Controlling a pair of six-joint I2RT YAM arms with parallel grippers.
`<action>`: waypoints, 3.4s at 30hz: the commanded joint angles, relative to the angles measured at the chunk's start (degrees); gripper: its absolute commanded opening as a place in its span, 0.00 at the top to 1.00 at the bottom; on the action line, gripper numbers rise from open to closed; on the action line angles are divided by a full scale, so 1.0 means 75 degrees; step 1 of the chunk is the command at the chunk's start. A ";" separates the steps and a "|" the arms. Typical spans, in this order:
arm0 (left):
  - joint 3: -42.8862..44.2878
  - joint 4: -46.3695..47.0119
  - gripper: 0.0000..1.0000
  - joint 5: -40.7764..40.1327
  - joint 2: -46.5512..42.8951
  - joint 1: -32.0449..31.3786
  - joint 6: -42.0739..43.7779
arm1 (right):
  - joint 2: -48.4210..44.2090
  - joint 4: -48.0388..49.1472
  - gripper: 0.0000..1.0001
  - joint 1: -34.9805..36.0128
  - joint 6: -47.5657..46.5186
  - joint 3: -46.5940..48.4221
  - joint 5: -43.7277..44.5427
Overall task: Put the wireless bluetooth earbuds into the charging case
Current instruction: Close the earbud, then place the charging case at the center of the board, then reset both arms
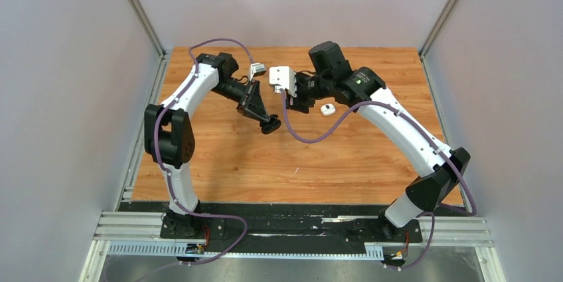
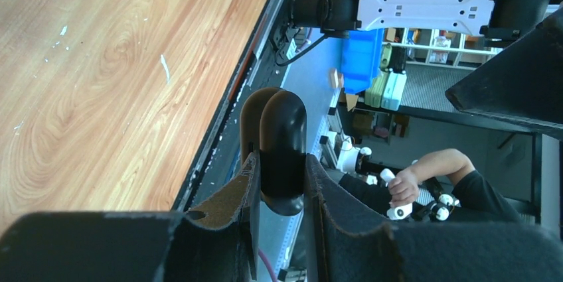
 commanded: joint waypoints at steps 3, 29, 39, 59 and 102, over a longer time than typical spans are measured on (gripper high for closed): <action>0.0452 -0.0386 1.00 0.0306 -0.0024 -0.0012 0.0577 | 0.0039 0.0346 0.48 -0.0762 0.1979 -0.0106 -0.1210; 0.1550 -0.2284 1.00 0.1507 0.0153 -0.0012 0.3472 | 0.1470 0.0792 0.32 -0.1344 0.4187 0.0032 -0.4888; 0.1679 -0.2384 1.00 0.1769 0.0103 -0.0015 0.3639 | 0.1426 0.0851 0.35 -0.1349 0.3995 -0.0286 -0.4802; 0.1651 -0.2382 0.63 0.1683 -0.0441 -0.0152 0.3965 | 0.1558 0.1501 0.84 -0.1352 0.5192 -0.0446 -0.4146; -0.2928 0.5251 0.44 -0.3482 -0.3478 0.0258 -0.2248 | 0.3328 0.1756 0.00 -0.2542 0.8377 -0.1669 -0.0873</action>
